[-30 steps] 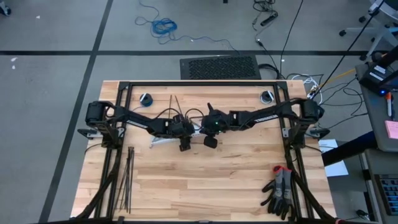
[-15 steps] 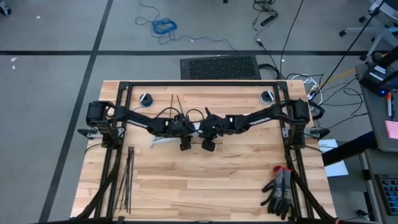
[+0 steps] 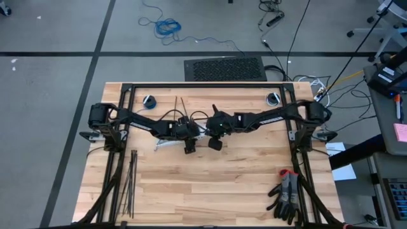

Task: Ziptie cables
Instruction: Close the white cable duct

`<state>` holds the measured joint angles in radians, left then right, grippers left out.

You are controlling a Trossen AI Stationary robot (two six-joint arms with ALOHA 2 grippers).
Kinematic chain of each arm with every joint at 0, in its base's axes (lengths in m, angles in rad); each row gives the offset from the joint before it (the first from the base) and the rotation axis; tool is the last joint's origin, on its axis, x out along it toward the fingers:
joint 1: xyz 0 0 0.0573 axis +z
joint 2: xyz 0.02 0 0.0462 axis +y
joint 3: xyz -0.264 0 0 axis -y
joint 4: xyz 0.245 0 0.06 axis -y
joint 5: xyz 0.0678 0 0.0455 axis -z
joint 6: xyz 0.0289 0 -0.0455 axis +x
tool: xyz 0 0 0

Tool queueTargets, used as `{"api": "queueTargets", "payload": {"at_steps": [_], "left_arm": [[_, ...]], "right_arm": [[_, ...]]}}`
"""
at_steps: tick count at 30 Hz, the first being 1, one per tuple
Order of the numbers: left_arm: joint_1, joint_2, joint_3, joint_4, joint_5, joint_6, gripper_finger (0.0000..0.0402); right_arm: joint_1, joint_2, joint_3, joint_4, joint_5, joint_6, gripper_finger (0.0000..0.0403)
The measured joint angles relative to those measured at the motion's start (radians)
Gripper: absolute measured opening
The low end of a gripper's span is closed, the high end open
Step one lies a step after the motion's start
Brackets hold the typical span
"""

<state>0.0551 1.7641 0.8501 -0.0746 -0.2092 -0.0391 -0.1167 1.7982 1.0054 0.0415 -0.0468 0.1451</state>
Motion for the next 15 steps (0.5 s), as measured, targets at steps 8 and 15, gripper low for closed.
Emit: {"api": "queueTargets", "payload": {"at_steps": [8, 15], "left_arm": [[0.000, 0.000, 0.000, 0.001, 0.000, -0.006, 0.0224], [0.002, 0.001, -0.002, 0.005, -0.001, 0.005, 0.0224]], "right_arm": [[-0.026, 0.087, 0.005, 0.090, -0.042, 0.000, 0.0000], [-0.021, 0.107, 0.002, 0.183, -0.097, 0.015, 0.0000]]}}
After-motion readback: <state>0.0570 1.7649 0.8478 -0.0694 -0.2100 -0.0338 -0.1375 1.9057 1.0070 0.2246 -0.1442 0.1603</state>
